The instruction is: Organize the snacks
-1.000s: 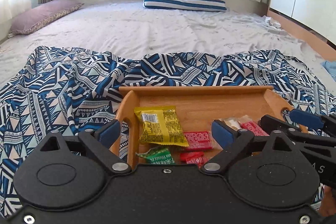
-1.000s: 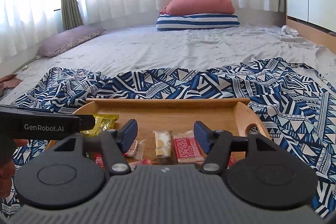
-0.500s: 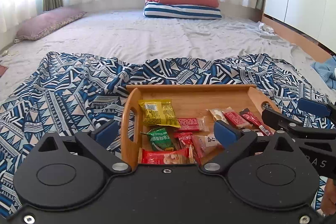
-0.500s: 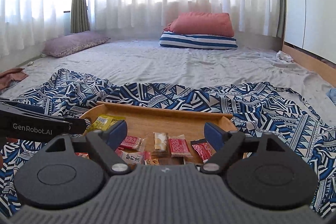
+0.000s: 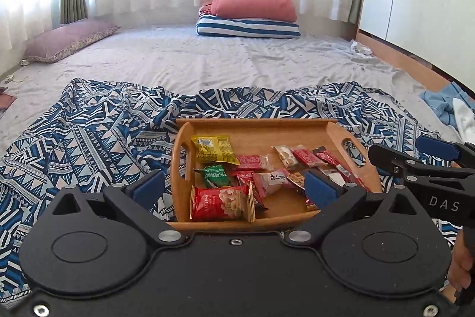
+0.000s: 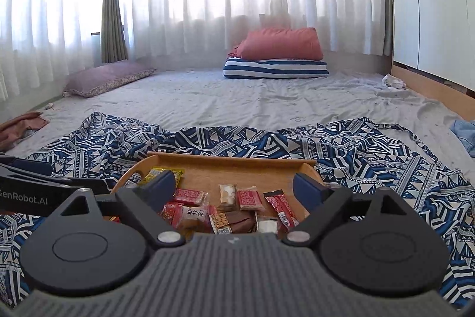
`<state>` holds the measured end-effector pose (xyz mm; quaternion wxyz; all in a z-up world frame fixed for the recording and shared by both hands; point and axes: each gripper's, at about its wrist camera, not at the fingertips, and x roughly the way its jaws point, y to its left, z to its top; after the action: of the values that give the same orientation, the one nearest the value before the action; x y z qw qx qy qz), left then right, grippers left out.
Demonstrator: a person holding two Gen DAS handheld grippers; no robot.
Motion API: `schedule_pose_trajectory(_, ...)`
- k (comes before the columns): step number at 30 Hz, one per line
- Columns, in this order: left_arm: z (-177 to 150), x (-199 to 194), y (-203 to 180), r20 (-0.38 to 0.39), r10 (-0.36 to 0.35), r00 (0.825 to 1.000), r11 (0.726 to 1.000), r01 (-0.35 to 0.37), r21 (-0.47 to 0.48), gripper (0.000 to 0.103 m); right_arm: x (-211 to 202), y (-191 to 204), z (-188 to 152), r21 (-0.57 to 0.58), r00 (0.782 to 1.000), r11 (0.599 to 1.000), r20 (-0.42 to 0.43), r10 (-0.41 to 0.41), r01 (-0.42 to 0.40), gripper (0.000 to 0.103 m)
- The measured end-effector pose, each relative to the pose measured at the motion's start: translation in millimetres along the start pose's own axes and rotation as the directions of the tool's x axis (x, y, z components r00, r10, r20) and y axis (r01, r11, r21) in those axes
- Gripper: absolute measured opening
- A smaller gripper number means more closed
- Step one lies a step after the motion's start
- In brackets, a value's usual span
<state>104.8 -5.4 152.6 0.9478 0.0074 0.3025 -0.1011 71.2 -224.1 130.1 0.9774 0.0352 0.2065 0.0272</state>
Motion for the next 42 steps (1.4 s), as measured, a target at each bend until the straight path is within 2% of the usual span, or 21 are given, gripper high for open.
schedule_pose_trajectory(8, -28.6, -24.9, -1.8, 0.031, 0.002, 1.000, 1.000, -0.002, -0.012, 0.102, -29.2, 2.3, -16.3, -0.024, 0.999, 1.000, 0.032, -0.012, 0.013, 0.100)
schedule_pose_trajectory(15, -63.6, -20.7, 3.3, -0.002, 0.018, 1.000, 0.999, -0.018, -0.049, 0.102, -35.2, 5.3, -41.6, -0.033, 1.000, 0.999, 0.013, -0.019, 0.020, 0.102)
schedule_pose_trajectory(20, -86.4, -8.6, 3.1, -0.022, 0.061, 0.998, 0.997, -0.062, -0.040, 0.102, -28.2, 3.2, -62.0, -0.014, 0.999, 1.000, -0.026, -0.019, 0.019, 0.103)
schedule_pose_trajectory(26, -107.6, 13.6, 4.8, -0.063, 0.075, 0.995, 0.996, -0.078, -0.052, 0.102, -14.2, 3.9, -88.2, -0.029, 0.997, 0.999, -0.073, -0.040, 0.038, 0.103)
schedule_pose_trajectory(42, -133.4, 62.8, 4.7, -0.133, 0.103, 0.986, 0.993, -0.110, -0.042, 0.102, 23.0, -3.4, -134.0, -0.019, 0.979, 0.996, -0.184, -0.092, 0.090, 0.103)
